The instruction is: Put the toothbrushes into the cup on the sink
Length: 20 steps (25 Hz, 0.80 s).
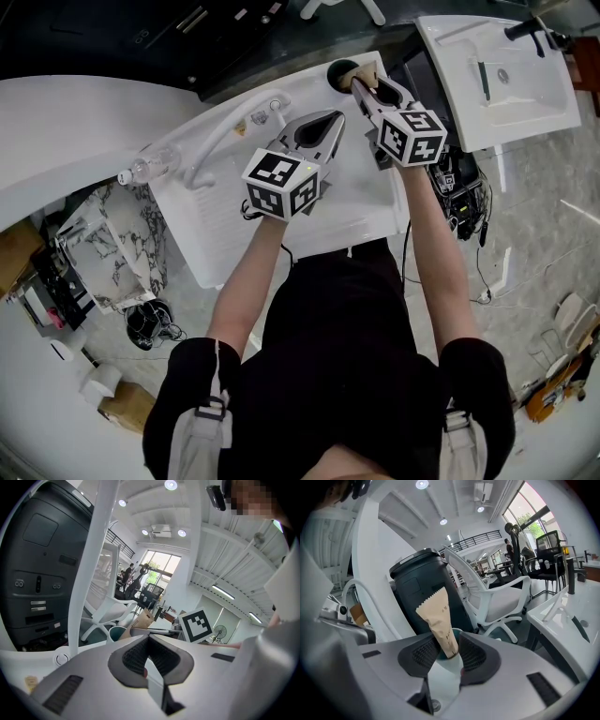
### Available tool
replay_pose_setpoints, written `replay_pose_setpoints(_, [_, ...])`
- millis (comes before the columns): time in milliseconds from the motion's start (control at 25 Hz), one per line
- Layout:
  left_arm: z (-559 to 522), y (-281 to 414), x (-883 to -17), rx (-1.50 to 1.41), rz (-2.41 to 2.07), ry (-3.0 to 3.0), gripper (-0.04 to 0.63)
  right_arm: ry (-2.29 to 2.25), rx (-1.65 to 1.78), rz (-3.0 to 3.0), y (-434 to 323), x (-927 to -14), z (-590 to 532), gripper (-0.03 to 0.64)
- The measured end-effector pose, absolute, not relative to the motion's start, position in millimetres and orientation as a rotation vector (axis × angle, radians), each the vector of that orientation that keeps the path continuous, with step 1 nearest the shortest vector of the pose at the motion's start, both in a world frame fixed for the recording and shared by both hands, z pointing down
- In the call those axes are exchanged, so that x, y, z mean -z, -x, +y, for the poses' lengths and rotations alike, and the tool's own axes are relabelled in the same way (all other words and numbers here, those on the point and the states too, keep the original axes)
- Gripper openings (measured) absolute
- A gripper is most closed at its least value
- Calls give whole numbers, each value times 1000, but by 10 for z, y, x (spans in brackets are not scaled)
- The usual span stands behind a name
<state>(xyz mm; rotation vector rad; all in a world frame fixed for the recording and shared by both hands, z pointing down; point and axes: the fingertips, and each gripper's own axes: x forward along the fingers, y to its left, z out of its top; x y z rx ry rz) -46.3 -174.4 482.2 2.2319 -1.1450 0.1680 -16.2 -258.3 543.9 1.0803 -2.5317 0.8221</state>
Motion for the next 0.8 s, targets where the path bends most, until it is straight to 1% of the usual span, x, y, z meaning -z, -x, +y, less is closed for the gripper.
replay_pose_setpoints(800, [-1681,458,-4705,-162,-1164,-2256,9,-1119,-740,-2565,79,-5217,-2556,147])
